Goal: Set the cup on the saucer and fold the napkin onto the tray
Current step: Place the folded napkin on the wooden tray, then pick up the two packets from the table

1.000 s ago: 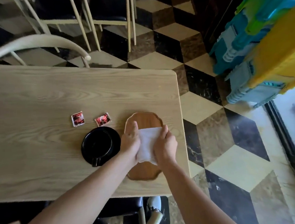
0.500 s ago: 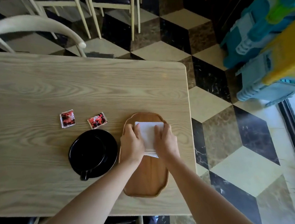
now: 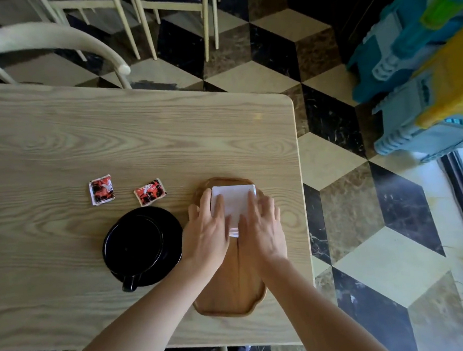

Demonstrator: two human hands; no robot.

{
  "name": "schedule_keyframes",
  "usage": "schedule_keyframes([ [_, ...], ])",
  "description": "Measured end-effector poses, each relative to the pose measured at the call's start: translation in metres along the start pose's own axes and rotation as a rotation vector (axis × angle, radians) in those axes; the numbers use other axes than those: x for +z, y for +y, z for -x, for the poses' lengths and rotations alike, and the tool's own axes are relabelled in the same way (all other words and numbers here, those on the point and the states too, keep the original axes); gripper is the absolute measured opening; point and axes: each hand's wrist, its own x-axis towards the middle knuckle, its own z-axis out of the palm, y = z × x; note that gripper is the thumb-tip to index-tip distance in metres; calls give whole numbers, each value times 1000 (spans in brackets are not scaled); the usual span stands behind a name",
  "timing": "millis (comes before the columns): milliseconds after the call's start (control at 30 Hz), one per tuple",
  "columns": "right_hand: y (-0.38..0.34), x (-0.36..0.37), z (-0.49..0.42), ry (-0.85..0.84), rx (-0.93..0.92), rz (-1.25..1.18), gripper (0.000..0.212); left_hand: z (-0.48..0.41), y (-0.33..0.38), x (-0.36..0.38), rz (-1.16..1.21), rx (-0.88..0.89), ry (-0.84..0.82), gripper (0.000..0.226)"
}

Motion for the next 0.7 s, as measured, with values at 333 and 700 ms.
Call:
schedule_keyframes([
  [333, -16, -17, 9, 37, 21, 116, 40, -5, -12, -46, 86, 37, -140, 44],
  [700, -158, -61, 9, -92, -263, 66, 30, -9, -151, -170, 87, -127, -53, 19],
])
